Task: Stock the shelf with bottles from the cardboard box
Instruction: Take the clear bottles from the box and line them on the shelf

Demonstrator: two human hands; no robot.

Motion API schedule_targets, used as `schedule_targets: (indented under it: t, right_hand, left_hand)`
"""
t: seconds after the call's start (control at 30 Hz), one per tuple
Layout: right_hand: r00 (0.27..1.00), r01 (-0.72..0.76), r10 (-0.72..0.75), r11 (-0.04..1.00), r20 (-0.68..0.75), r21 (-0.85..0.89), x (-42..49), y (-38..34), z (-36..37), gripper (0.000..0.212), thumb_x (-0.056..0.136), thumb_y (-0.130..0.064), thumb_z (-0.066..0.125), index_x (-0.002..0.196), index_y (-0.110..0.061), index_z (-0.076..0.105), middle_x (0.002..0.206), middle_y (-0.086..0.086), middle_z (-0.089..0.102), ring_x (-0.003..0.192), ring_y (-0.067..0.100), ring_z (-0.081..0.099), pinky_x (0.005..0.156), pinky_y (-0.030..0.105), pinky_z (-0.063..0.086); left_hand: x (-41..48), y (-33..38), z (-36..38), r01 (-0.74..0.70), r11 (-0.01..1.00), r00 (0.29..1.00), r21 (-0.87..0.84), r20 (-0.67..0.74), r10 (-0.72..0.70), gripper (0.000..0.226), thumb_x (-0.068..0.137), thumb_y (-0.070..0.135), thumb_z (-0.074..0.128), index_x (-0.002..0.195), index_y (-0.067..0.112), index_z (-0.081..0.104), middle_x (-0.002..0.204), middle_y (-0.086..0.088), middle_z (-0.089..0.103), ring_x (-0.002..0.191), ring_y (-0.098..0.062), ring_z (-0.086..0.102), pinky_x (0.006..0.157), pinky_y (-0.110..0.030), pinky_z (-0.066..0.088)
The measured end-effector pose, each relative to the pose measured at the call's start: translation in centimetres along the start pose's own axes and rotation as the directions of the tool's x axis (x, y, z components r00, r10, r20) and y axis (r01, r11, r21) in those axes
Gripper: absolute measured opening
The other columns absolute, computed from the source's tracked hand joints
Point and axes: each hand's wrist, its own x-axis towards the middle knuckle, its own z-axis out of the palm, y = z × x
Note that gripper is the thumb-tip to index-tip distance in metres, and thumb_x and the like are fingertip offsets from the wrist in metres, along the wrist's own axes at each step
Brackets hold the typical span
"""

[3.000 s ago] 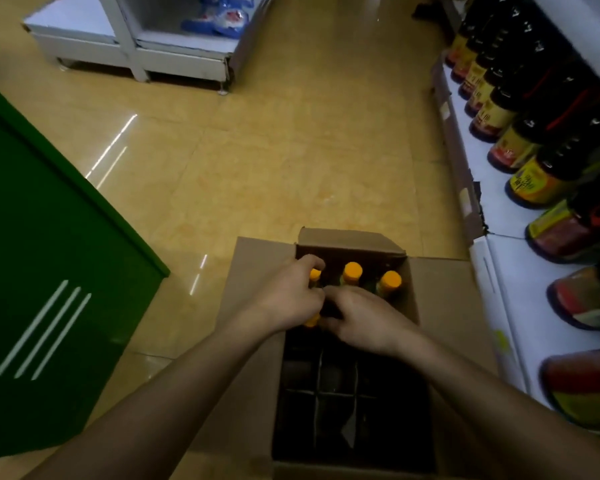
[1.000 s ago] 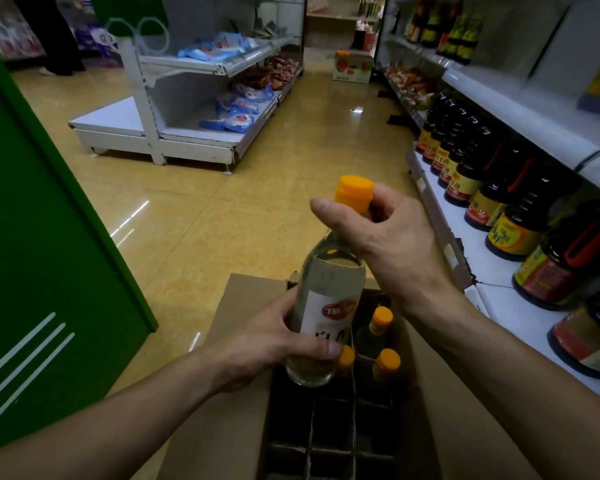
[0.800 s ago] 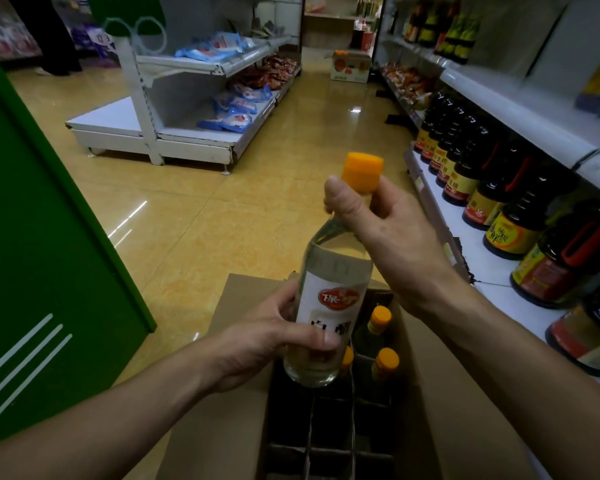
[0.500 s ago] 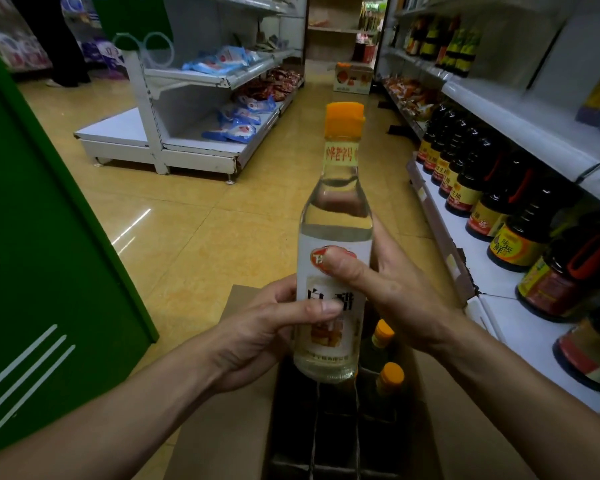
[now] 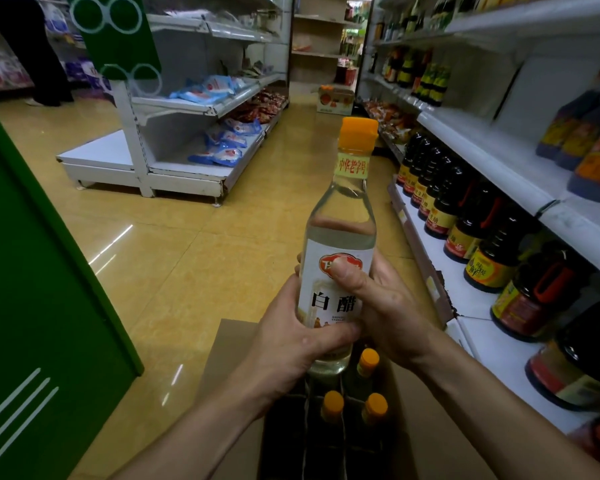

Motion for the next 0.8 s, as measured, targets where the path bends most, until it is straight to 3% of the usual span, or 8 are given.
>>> schedule_targets:
  t: [0.13, 0.23, 0.37, 0.5, 0.63, 0.8]
  right_hand:
    - [0.999, -0.033, 0.036, 0.992, -0.018, 0.121, 0.1, -1.1, 0.3, 0.068, 0.077, -0.044, 0.082, 0.134, -0.018, 0.056, 0.122, 0.014, 0.071, 0.115, 0.032, 0.069, 0.090, 0.038, 0.060]
    - [0.999, -0.034, 0.037, 0.987, -0.021, 0.155, -0.3, -1.8, 0.4, 0.060, 0.082, -0.034, 0.073, 0.136, -0.014, 0.055, 0.126, 0.019, 0.069, 0.117, 0.033, 0.069, 0.091, 0.038, 0.060]
    - [0.996, -0.047, 0.060, 0.984, -0.066, 0.174, -1.3, -3.4, -0.1, 0.069, 0.076, -0.039, 0.084, 0.134, -0.014, 0.058, 0.127, 0.021, 0.068, 0.119, 0.035, 0.067, 0.093, 0.039, 0.059]
    - [0.994, -0.065, 0.073, 0.992, -0.077, 0.109, -1.8, -8.8, -0.9, 0.053, 0.083, -0.031, 0.072, 0.133, -0.018, 0.060, 0.124, 0.014, 0.072, 0.117, 0.031, 0.069, 0.090, 0.034, 0.058]
    - [0.993, -0.064, 0.072, 0.994, -0.093, 0.087, -0.9, -17.4, -0.6, 0.053, 0.084, -0.032, 0.070, 0.134, -0.020, 0.059, 0.122, 0.008, 0.073, 0.116, 0.025, 0.070, 0.087, 0.031, 0.058]
    - [0.993, -0.037, 0.037, 0.999, -0.112, -0.003, 1.3, -31.5, 0.5, 0.048, 0.084, -0.037, 0.069, 0.131, -0.027, 0.062, 0.124, 0.006, 0.072, 0.121, 0.027, 0.067, 0.094, 0.037, 0.056]
  left_hand:
    - [0.1, 1.3, 0.7, -0.003, 1.000, 0.999, -0.011, -0.044, 0.002, 0.052, 0.079, 0.007, 0.084, 0.120, 0.023, 0.058, 0.098, -0.007, 0.076, 0.087, -0.018, 0.076, 0.066, -0.020, 0.058]
    - [-0.3, 1.9, 1.1, 0.009, 1.000, 0.998, -0.005, -0.067, -0.010, 0.055, 0.075, 0.013, 0.088, 0.119, 0.028, 0.058, 0.096, -0.003, 0.075, 0.086, -0.016, 0.076, 0.067, -0.022, 0.059]
    - [-0.6, 3.4, 2.5, 0.038, 0.999, 0.996, 0.005, -0.077, -0.037, 0.057, 0.067, 0.026, 0.087, 0.117, 0.028, 0.060, 0.095, -0.004, 0.076, 0.086, -0.020, 0.076, 0.071, -0.039, 0.064]
    - [-1.0, 8.0, 4.1, 0.080, 0.996, 0.996, -0.048, -0.040, -0.082, 0.054, 0.076, 0.013, 0.088, 0.119, 0.030, 0.060, 0.096, 0.000, 0.076, 0.088, -0.016, 0.076, 0.073, -0.029, 0.061]
    - [-0.8, 16.7, 4.3, 0.100, 0.994, 0.995, -0.049, -0.007, -0.100, 0.054, 0.078, 0.007, 0.086, 0.121, 0.026, 0.059, 0.099, -0.003, 0.077, 0.090, -0.018, 0.076, 0.074, -0.029, 0.062]
    - [-0.2, 31.4, 4.1, 0.077, 0.996, 0.996, -0.043, 0.046, -0.075, 0.052, 0.080, 0.003, 0.083, 0.120, 0.025, 0.059, 0.095, -0.003, 0.076, 0.086, -0.016, 0.076, 0.068, -0.022, 0.059]
